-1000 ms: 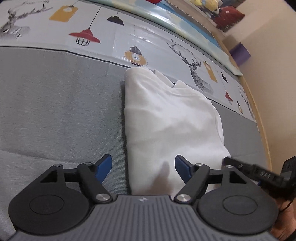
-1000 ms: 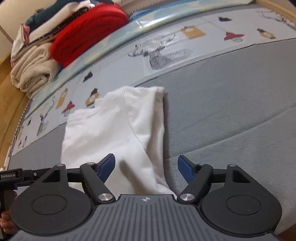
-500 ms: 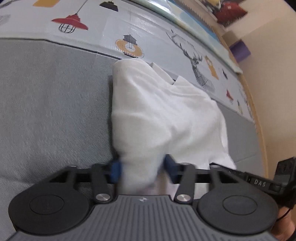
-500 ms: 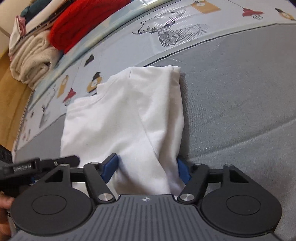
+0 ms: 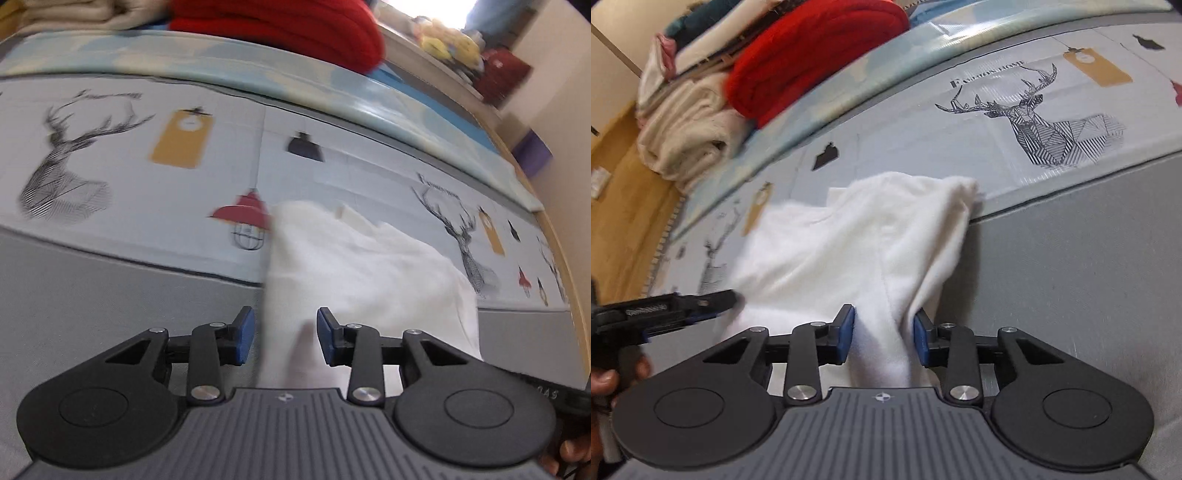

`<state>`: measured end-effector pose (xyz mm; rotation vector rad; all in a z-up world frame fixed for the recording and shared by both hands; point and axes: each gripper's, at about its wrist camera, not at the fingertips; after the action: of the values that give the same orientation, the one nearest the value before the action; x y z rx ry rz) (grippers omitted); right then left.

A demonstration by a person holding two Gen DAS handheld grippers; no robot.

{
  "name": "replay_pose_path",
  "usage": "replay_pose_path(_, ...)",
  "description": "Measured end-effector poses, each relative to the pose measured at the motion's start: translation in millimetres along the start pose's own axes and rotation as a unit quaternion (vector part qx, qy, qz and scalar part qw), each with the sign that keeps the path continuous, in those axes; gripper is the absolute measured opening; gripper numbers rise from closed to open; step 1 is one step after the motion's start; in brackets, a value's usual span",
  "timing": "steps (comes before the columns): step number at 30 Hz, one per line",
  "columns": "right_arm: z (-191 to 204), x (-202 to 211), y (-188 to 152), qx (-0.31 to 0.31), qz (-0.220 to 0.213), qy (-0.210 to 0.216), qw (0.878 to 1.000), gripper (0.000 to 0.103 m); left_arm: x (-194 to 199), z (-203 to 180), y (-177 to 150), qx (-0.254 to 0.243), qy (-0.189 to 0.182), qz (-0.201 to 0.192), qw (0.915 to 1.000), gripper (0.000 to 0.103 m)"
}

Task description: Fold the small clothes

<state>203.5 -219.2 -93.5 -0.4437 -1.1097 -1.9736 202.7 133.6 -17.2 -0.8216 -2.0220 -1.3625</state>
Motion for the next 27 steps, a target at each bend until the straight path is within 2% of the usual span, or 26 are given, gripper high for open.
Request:
replay_pose_path(2,4.1,-1.9,-0.3,0.009,0.002,-0.018,1.0,0.041,10.9,1.0,-4.9,-0.01,-0.019,0.001,0.9998,0.04)
replay_pose_path(4,4.3,1.4,-5.8,0.037,-0.001,-0.019,0.999,0.04,14.5,-5.9,-14.3,-0.04,-0.039,0.011,0.9984,0.04)
replay_pose_path(5,2.4,1.1,-9.4,0.052,0.003,-0.026,0.998,0.048,11.7,-9.6,-21.4,-0.058,-0.043,0.025,0.9971,0.04)
replay_pose_path(7,-6.3,-0.9,-11.6,0.051,0.009,-0.049,0.997,0.054,-5.0,-18.1,-42.5,-0.108,-0.022,0.076,0.9911,0.044)
replay_pose_path(9,-8.5,0.9,-7.4,0.026,0.008,-0.055,0.998,0.054,-11.5,-24.5,-60.0,-0.156,0.024,0.083,0.9839,0.058)
replay_pose_path(11,2.6,8.8,-9.6,0.038,-0.003,-0.067,0.997,0.053,-0.8,-28.1,-63.7,-0.157,0.04,0.061,0.9849,0.058)
replay_pose_path(13,14.7,22.8,-13.7,0.078,-0.014,-0.078,0.994,0.053,15.9,-27.1,-63.3,-0.148,0.052,0.037,0.987,0.058)
replay_pose_path(16,24.7,55.3,-20.5,0.124,-0.03,-0.091,0.988,0.053,44.6,-29.6,-56.6,-0.158,0.065,0.008,0.9853,0.06)
replay_pose_path(17,25.1,66.8,-21.7,0.126,-0.036,-0.091,0.987,0.054,57.0,-27.6,-54.3,-0.154,0.065,-0.002,0.9859,0.063)
replay_pose_path(19,26.9,93.3,-24.9,0.124,-0.054,-0.087,0.987,0.055,85.7,-26.7,-54.9,-0.141,0.065,-0.028,0.9875,0.078)
replay_pose_path(21,32.1,119.8,-32.2,0.131,-0.076,-0.084,0.985,0.064,117.6,-28.4,-63.9,-0.138,0.071,-0.071,0.9853,0.086)
replay_pose_path(22,35.2,131.9,-37.3,0.136,-0.088,-0.084,0.983,0.066,132.5,-32.1,-70.4,-0.142,0.075,-0.094,0.9826,0.087)
replay_pose_path(23,38.6,143.3,-43.6,0.139,-0.099,-0.085,0.982,0.073,145.6,-34.6,-78.7,-0.145,0.082,-0.11,0.9799,0.088)
replay_pose_path(24,43.0,155.2,-52.3,0.144,-0.112,-0.084,0.98,0.08,158.2,-37.4,-88.2,-0.145,0.085,-0.12,0.9785,0.09)
replay_pose_path(27,55.8,178.4,-80.7,0.156,-0.137,-0.08,0.975,0.087,178.0,-48.5,-109.4,-0.131,0.082,-0.115,0.9813,0.09)
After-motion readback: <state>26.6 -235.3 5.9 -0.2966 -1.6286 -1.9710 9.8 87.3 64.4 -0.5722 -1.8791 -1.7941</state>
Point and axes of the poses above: each gripper's, at about its wrist camera, not at the fingertips, and x roughly against the way its jaws point, z to its left, y to its top, and after that the axes turned 9 degrees about -z, right-handed
